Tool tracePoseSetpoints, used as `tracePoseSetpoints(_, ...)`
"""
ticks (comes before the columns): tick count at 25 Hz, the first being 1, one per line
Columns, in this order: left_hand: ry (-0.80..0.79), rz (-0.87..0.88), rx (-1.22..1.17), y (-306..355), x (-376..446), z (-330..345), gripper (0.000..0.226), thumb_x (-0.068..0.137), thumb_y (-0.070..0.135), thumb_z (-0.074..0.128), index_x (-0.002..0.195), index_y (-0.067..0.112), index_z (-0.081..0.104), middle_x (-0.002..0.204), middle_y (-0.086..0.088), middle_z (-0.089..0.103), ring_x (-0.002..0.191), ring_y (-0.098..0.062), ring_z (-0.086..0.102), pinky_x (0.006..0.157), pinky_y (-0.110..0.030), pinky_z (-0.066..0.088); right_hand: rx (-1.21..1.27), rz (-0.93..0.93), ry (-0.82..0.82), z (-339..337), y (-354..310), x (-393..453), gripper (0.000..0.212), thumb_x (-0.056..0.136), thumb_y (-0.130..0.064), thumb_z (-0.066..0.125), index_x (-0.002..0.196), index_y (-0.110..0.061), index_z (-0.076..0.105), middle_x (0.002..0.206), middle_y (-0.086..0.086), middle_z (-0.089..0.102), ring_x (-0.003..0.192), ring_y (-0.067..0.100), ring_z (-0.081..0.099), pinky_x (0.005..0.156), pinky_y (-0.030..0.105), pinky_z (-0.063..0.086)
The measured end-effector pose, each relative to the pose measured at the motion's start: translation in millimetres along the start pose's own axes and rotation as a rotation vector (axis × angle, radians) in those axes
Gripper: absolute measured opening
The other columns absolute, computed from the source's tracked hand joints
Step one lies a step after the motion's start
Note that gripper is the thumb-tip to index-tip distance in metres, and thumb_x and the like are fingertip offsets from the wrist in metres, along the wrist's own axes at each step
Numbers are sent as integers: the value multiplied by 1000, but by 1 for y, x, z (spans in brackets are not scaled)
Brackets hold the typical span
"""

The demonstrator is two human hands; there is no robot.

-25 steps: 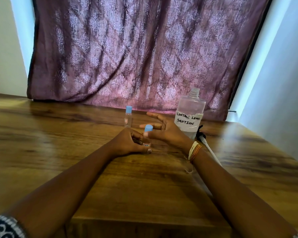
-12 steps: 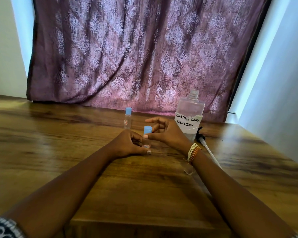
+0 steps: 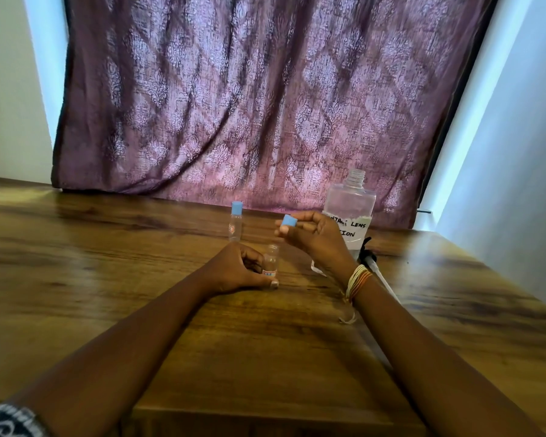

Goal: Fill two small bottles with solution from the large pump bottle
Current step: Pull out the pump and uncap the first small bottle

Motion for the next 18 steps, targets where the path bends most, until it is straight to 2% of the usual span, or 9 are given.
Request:
tracePoseSetpoints(2, -6, -7, 4, 2, 0, 0, 34, 66, 22, 87, 96, 11, 77, 94, -5, 78, 90, -21, 73, 87, -41, 58, -281, -83, 65, -3, 7, 3, 20, 81, -5, 73, 100, -10, 65, 104, 17, 72, 97, 29, 70, 93, 49, 54)
tracePoseSetpoints(3, -7, -8, 2, 3, -1, 0, 34, 66, 21, 87, 96, 10, 77, 93, -5, 78, 89, -21, 73, 86, -40, 58, -443, -141, 59, -2, 11, 5, 19, 85, -6, 69, 104, -9, 68, 105, 15, 71, 98, 25, 68, 95, 44, 53)
tracePoseSetpoints(5, -10, -9, 3, 4, -1, -1, 32, 66, 20, 86, 95, 10, 77, 92, -6, 78, 88, -22, 73, 84, -39, 59, -780, -218, 1, 2, 16, 6, 24, 91, -6, 59, 113, -5, 69, 112, 17, 68, 102, 23, 62, 95, 30, 47)
tracePoseSetpoints(7, -15, -11, 11, 4, -1, -2, 30, 66, 19, 86, 93, 9, 77, 91, -7, 78, 87, -24, 73, 82, -38, 59, -1030, -199, -86, 7, 19, 5, 27, 92, -4, 53, 115, -5, 68, 112, 19, 64, 103, 29, 61, 90, 32, 48)
tracePoseSetpoints(10, -34, -17, 17, 6, 1, -3, 28, 66, 19, 86, 91, 10, 77, 90, -5, 78, 86, -22, 73, 80, -36, 59, -1117, -77, -172, 11, 22, 2, 37, 85, 0, 55, 120, -9, 57, 110, 16, 64, 100, 31, 62, 83, 38, 53)
tracePoseSetpoints(13, -37, -16, 38, 8, 0, -5, 27, 68, 20, 85, 93, 12, 77, 91, -2, 78, 85, -17, 73, 78, -29, 59, -1100, -14, -147, 15, 22, -4, 50, 87, -5, 55, 135, -11, 41, 116, 19, 62, 103, 33, 61, 85, 40, 53)
tracePoseSetpoints(15, -32, -11, 32, 8, -1, -5, 27, 69, 18, 85, 94, 12, 77, 91, -3, 78, 87, -17, 73, 78, -27, 59, -1127, 1, -131, 13, 15, -8, 61, 85, -9, 60, 140, -11, 35, 112, 18, 62, 98, 32, 62, 84, 43, 54)
tracePoseSetpoints(17, -26, -6, 14, 10, -3, -4, 28, 69, 16, 84, 95, 11, 77, 92, -3, 78, 86, -16, 73, 75, -22, 58, -1160, -42, -80, 5, -2, -10, 54, 80, -15, 67, 131, -9, 50, 104, 16, 66, 94, 30, 63, 82, 42, 55)
tracePoseSetpoints(18, -25, -5, 8, 10, -4, -4, 28, 69, 16, 85, 96, 10, 77, 92, -3, 78, 86, -16, 73, 74, -20, 57, -1129, -104, -11, -1, -13, -11, 37, 79, -18, 68, 115, -10, 64, 94, 12, 69, 85, 26, 66, 78, 39, 56)
Point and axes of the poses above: each hand's wrist, its own x-axis towards the middle knuckle, its own z-axis out of the palm, y = z × x, the point moved 1 cm from there along x, towards the middle knuckle
